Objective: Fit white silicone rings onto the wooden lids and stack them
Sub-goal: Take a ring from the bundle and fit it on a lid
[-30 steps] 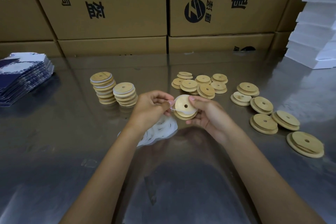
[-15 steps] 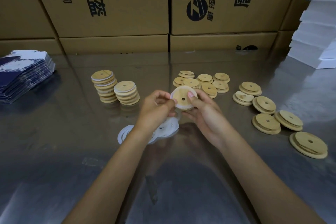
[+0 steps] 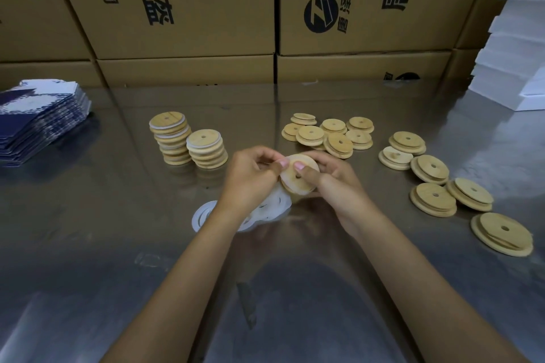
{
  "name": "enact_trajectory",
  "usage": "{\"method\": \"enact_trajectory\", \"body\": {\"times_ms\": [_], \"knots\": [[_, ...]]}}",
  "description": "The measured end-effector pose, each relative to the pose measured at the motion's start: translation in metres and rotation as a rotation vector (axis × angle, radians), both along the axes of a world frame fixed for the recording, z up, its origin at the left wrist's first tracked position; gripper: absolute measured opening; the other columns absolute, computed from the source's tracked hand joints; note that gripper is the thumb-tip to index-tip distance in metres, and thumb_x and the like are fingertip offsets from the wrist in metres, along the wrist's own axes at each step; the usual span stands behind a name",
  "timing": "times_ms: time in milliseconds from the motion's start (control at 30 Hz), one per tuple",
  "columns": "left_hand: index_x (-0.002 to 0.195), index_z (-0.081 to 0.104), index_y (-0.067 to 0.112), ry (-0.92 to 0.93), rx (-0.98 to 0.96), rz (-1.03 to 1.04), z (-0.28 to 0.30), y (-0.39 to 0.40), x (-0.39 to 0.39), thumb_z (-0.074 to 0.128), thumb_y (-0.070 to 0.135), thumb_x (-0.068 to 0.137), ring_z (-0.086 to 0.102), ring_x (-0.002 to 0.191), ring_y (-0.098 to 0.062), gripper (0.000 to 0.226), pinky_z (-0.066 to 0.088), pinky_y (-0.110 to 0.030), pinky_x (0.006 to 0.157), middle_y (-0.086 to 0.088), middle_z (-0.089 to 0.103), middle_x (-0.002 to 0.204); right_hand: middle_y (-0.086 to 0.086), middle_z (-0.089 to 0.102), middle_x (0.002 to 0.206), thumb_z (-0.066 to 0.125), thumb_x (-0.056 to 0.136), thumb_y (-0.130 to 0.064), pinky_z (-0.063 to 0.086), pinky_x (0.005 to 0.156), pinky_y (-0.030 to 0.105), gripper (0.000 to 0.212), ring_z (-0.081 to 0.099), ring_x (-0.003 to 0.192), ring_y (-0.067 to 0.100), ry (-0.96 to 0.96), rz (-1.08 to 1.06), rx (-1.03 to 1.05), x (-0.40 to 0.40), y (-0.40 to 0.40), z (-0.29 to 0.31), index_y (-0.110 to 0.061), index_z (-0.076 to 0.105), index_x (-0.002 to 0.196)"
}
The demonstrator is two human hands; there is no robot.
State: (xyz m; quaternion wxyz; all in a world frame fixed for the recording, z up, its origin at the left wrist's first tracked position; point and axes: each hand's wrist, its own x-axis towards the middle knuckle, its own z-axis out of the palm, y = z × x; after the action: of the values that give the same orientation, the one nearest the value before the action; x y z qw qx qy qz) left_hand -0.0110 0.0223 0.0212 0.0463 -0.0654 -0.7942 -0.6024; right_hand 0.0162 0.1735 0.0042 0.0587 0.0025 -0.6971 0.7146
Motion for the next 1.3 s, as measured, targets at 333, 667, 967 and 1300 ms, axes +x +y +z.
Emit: {"method": "enact_trajectory", "body": {"times_ms": [333,667,967,1300], "knots": [[0.089,0.075,0.008,-0.057,0.082,-0.159,0.011,-0.009,-0.002,0.069,0.012,0.089,0.072,0.074,-0.016,0.007,0.059,-0.026,0.079,-0.011,0.076,0.084,0.009,0.076,0.107,0.06,0.098,-0.015,0.054,0.088,0.033,0.021,0.07,0.096,0.018,-0.047,0.055,-0.22,0.0,0.011,0.008,-0.008,0.075,0.111],[0.086,0.074,0.008,-0.082,0.125,-0.132,0.01,-0.013,0.0,0.073,0.02,0.085,0.074,0.072,-0.019,0.012,0.059,-0.023,0.074,-0.007,0.076,0.08,0.014,0.073,0.118,0.06,0.098,-0.02,0.055,0.081,0.026,0.026,0.07,0.103,0.019,-0.088,0.162,-0.241,0.001,0.011,0.004,-0.01,0.072,0.119],[0.084,0.074,0.003,-0.111,0.126,-0.108,0.009,-0.011,0.0,0.075,0.024,0.084,0.072,0.066,-0.018,0.02,0.06,-0.023,0.07,-0.012,0.075,0.078,0.009,0.074,0.108,0.059,0.098,-0.02,0.055,0.081,0.027,0.027,0.069,0.095,0.016,-0.12,0.17,-0.252,-0.002,0.012,0.003,-0.009,0.07,0.121],[0.095,0.071,-0.001,-0.187,0.128,-0.119,0.005,-0.007,0.001,0.069,0.01,0.09,0.073,0.081,-0.022,0.012,0.059,-0.022,0.076,-0.016,0.074,0.091,0.01,0.073,0.109,0.063,0.096,-0.018,0.054,0.094,0.036,0.028,0.069,0.101,0.021,-0.145,0.081,-0.288,-0.002,0.012,0.0,-0.006,0.07,0.121]]}}
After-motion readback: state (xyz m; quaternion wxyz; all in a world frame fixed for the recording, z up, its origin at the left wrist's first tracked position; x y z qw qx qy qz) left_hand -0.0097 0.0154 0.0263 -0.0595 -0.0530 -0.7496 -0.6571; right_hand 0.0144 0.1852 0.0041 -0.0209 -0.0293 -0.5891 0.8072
